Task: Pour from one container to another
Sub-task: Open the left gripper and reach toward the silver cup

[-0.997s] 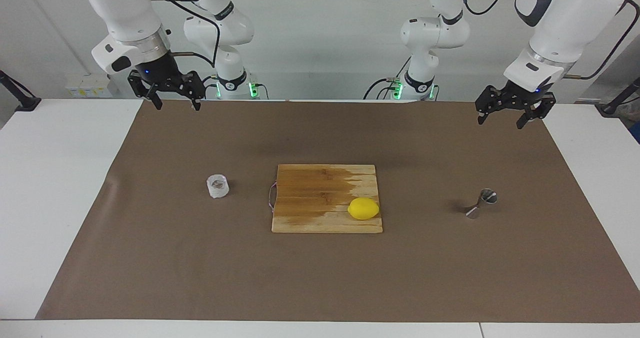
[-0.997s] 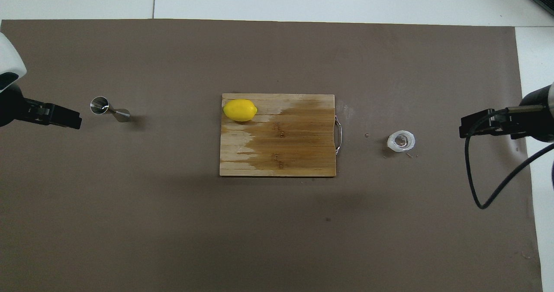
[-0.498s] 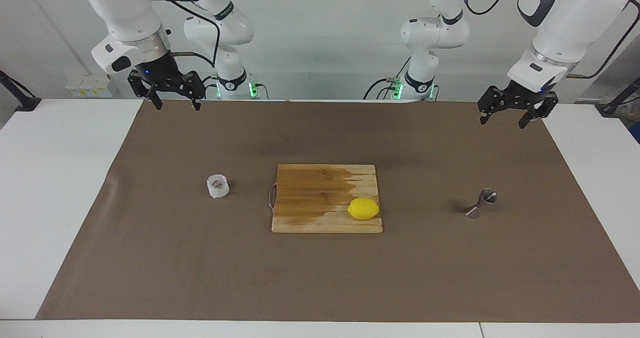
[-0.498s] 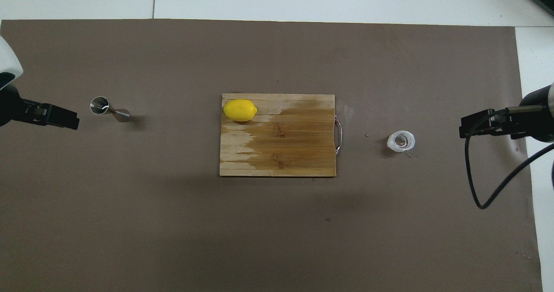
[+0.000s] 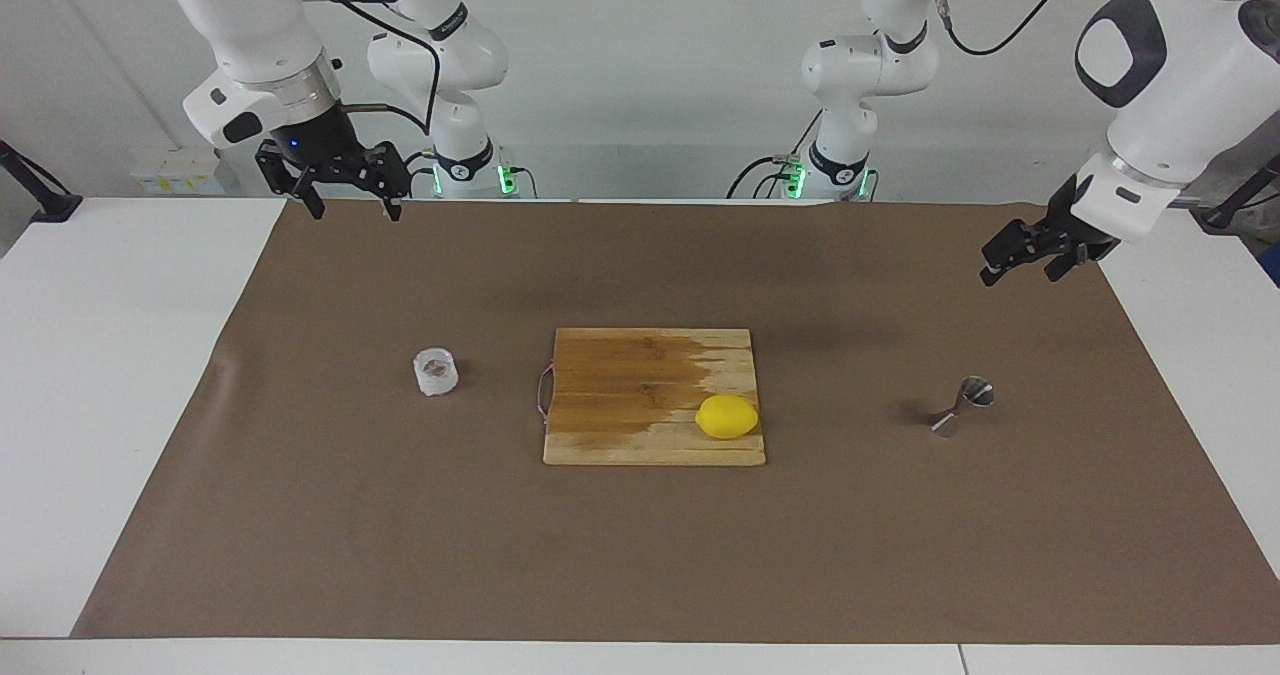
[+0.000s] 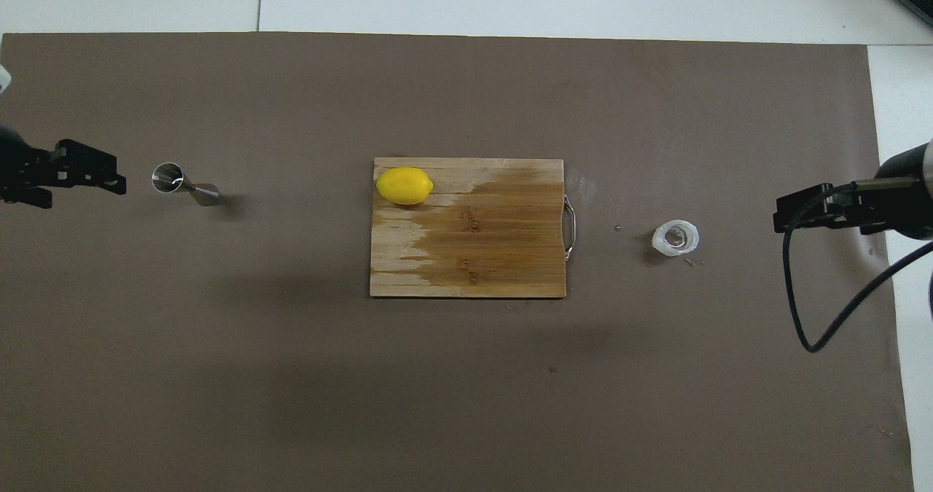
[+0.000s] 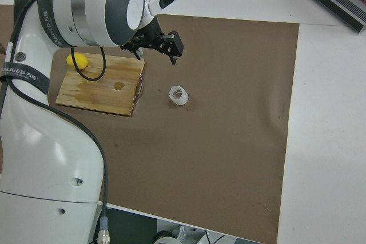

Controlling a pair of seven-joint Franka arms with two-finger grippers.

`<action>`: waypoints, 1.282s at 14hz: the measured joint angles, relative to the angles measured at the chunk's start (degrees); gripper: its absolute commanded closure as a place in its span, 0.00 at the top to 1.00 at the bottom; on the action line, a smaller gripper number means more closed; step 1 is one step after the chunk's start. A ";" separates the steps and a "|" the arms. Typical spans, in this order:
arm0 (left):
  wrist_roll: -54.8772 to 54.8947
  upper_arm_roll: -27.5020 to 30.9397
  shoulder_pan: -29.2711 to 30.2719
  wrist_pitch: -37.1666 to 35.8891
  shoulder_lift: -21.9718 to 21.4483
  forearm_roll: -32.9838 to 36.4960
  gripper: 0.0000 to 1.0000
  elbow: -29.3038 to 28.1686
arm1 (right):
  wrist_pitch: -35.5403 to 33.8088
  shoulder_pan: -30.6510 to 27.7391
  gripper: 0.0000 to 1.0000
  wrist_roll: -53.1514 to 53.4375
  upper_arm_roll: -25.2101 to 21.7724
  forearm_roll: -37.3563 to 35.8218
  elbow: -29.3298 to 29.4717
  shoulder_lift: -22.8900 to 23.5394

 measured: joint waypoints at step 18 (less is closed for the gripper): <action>-33.42 0.11 16.51 15.19 20.55 -21.43 1.00 -1.70 | 0.00 0.00 1.00 0.00 0.00 0.00 0.00 0.00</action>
